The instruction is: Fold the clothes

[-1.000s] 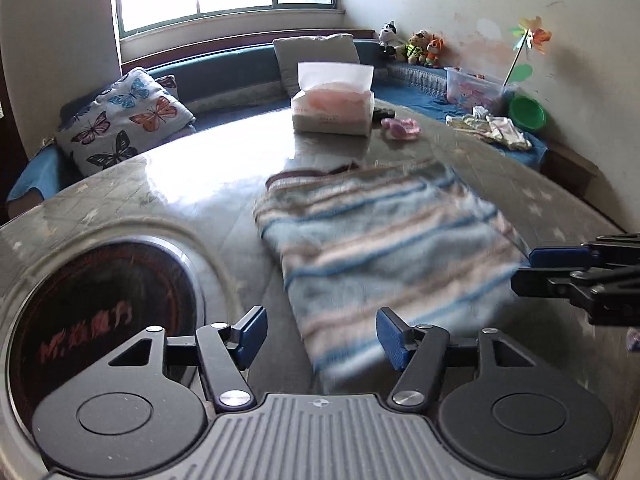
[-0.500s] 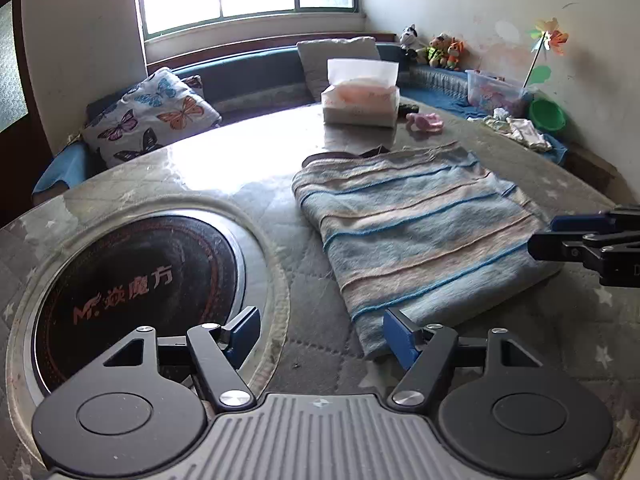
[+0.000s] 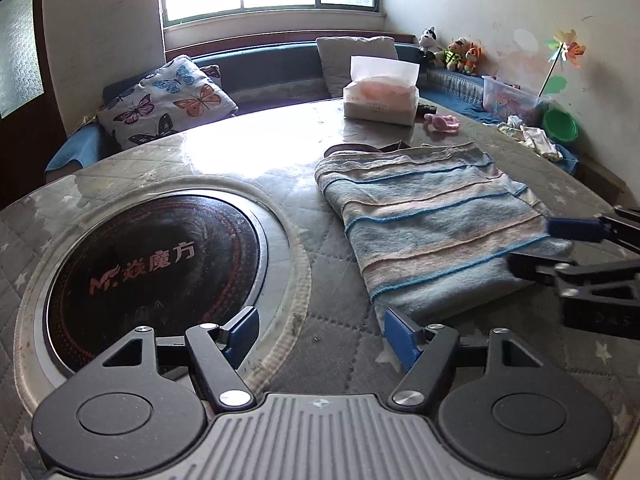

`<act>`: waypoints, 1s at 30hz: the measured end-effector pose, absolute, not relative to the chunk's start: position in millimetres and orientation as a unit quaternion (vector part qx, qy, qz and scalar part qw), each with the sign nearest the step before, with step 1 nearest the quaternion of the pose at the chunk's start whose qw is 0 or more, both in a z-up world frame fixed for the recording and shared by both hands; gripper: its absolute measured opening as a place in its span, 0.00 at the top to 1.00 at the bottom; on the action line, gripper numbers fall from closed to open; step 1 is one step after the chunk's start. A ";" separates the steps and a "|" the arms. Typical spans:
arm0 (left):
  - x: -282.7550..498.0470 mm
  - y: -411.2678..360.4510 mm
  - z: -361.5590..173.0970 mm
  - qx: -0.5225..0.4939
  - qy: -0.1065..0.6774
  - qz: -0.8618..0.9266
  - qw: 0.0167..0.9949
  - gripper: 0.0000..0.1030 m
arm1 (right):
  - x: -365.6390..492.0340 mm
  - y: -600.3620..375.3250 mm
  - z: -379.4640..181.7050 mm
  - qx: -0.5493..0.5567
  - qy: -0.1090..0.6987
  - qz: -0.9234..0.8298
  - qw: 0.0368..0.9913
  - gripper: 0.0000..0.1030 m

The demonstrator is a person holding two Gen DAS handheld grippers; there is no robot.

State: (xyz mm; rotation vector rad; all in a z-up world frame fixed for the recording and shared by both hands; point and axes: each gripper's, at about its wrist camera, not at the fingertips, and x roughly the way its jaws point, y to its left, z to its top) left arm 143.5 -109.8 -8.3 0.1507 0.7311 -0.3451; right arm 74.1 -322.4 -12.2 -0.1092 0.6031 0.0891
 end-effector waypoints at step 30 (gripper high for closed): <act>84.6 -78.2 -9.1 0.033 0.349 -0.149 0.924 0.00 | 28.6 -308.1 -23.5 -0.010 0.312 -0.015 0.950 0.00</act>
